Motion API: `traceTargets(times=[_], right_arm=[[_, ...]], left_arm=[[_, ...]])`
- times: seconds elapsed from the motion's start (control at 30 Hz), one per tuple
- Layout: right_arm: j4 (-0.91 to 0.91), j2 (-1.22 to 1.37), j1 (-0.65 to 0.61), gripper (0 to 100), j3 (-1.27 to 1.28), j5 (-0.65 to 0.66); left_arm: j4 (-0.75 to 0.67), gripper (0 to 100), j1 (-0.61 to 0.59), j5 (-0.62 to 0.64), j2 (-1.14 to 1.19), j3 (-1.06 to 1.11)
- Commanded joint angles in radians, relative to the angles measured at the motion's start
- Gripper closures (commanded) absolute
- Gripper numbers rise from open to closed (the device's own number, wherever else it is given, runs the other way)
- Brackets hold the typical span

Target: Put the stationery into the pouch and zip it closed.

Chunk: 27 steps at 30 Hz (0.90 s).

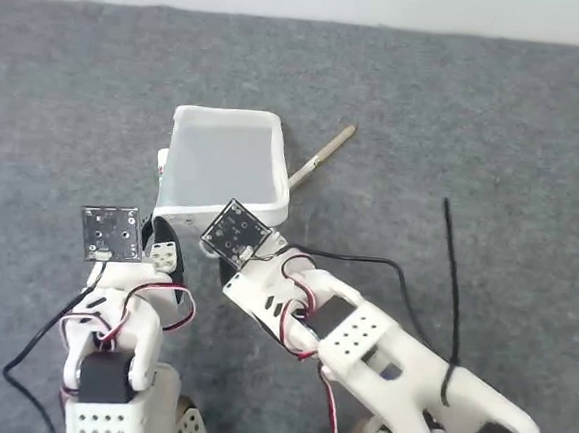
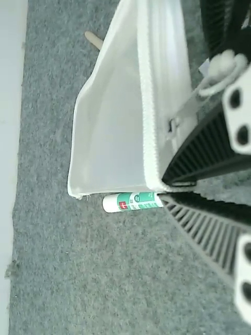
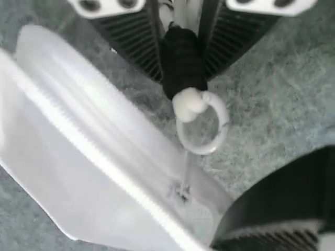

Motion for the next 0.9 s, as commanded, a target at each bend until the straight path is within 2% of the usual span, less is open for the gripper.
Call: traceTargets(times=[0.0,0.13,0.53,0.87], right_arm=[[0.094,-0.122,0.010,99.1,-0.068,0.017],[0.199,-0.196,0.015,99.1,-0.068,0.017],[0.475,-0.492,0.179,99.1,-0.068,-0.014],[0.499,-0.555,0.314,99.1,-0.068,-0.018]], left_arm=[[0.003,99,-0.008,0.006,-0.018,-0.064],[0.003,99,-0.008,0.006,-0.018,-0.064],[0.003,99,-0.008,0.005,-0.018,-0.064],[0.002,99,-0.009,0.005,-0.018,-0.064]])
